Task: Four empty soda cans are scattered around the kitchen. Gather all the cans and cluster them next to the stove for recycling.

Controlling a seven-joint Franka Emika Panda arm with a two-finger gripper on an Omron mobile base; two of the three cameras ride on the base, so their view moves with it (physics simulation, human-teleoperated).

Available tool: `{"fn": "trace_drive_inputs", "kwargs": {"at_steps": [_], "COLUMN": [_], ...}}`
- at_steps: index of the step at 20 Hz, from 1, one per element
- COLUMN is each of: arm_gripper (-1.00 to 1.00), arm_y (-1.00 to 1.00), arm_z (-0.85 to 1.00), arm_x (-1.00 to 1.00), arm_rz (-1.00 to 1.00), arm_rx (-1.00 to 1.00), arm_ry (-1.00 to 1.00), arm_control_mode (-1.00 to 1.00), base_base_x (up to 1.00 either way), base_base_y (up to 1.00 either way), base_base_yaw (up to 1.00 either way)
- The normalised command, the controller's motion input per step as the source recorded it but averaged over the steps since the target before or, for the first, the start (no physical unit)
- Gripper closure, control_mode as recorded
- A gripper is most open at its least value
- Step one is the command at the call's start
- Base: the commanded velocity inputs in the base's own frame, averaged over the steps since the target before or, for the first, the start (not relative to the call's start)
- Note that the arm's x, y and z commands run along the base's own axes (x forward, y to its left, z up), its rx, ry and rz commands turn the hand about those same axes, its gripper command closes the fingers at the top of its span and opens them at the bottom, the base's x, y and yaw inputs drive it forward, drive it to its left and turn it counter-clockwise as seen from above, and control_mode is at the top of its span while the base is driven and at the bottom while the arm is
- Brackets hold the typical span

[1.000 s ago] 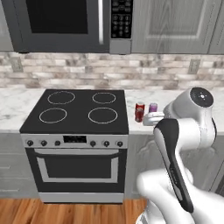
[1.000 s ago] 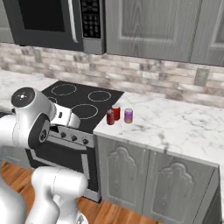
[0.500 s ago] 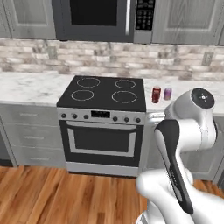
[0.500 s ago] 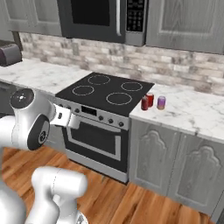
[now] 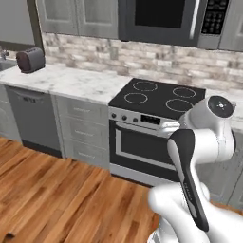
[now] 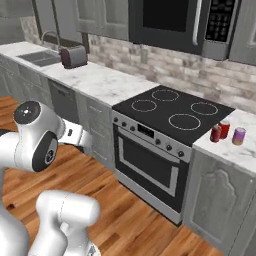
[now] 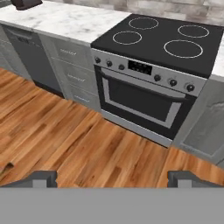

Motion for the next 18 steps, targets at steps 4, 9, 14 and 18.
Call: {"fn": "trace_drive_inputs", "kwargs": {"at_steps": [4, 9, 14, 18], "arm_gripper": [-1.0, -1.0, -1.0, -1.0], "arm_y": [0.0, 0.0, 0.0, 0.0], "arm_z": [0.0, 0.0, 0.0, 0.0], "arm_x": [0.0, 0.0, 0.0, 0.0], "arm_rz": [0.0, 0.0, 0.0, 0.0], "arm_rx": [0.0, 0.0, 0.0, 0.0], "arm_ry": [0.0, 0.0, 0.0, 0.0], "arm_control_mode": [1.0, 1.0, 1.0, 1.0], "base_base_x": [-0.08, -0.04, -0.01, 0.0], "base_base_y": [0.18, 0.06, 0.0, 0.0], "base_base_yaw": [0.5, 0.5, 0.5, 0.5]}}
